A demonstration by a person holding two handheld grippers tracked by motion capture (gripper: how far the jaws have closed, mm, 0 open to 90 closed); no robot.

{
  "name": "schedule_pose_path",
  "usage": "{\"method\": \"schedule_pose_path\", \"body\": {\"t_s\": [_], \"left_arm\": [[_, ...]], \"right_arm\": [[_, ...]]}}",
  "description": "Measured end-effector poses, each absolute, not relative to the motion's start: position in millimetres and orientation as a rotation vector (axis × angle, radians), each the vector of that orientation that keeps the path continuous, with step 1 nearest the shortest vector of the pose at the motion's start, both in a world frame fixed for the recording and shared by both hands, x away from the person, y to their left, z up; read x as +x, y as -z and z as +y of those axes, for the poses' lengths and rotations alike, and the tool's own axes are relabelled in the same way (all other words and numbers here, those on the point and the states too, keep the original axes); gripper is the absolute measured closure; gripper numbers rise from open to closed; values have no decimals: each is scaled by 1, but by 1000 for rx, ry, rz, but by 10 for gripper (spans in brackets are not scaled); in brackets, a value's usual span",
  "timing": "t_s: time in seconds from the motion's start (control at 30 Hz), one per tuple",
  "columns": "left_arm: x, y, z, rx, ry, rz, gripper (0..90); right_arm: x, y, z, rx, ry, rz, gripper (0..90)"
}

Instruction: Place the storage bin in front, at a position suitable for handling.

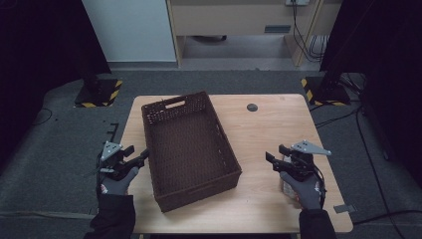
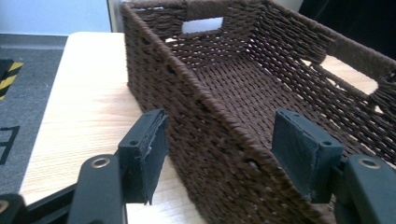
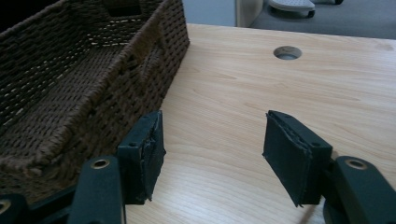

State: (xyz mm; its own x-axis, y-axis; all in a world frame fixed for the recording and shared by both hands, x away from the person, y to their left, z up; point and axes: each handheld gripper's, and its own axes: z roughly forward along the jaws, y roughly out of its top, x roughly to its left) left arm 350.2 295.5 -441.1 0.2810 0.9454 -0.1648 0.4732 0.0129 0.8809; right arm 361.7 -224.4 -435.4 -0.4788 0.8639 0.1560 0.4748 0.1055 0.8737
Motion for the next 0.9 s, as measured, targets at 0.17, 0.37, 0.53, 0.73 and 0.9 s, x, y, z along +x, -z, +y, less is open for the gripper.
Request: {"method": "schedule_pose_path", "body": {"t_s": [0.17, 0.37, 0.53, 0.73, 0.9], "left_arm": [[350, 442, 285, 1642, -626, 1311, 357], [352, 448, 275, 1686, -621, 1309, 383], [355, 454, 270, 1716, -619, 1323, 413], [360, 458, 266, 1743, -623, 1332, 462], [362, 457, 264, 1759, -629, 1334, 481]], "right_arm": [[361, 434, -215, 1284, -1341, 2021, 387], [361, 434, -202, 1250, -1362, 2044, 388], [361, 434, -189, 1219, -1363, 2077, 390], [361, 434, -177, 1192, -1368, 2091, 397], [363, 432, -169, 1165, -1380, 2105, 415]]}}
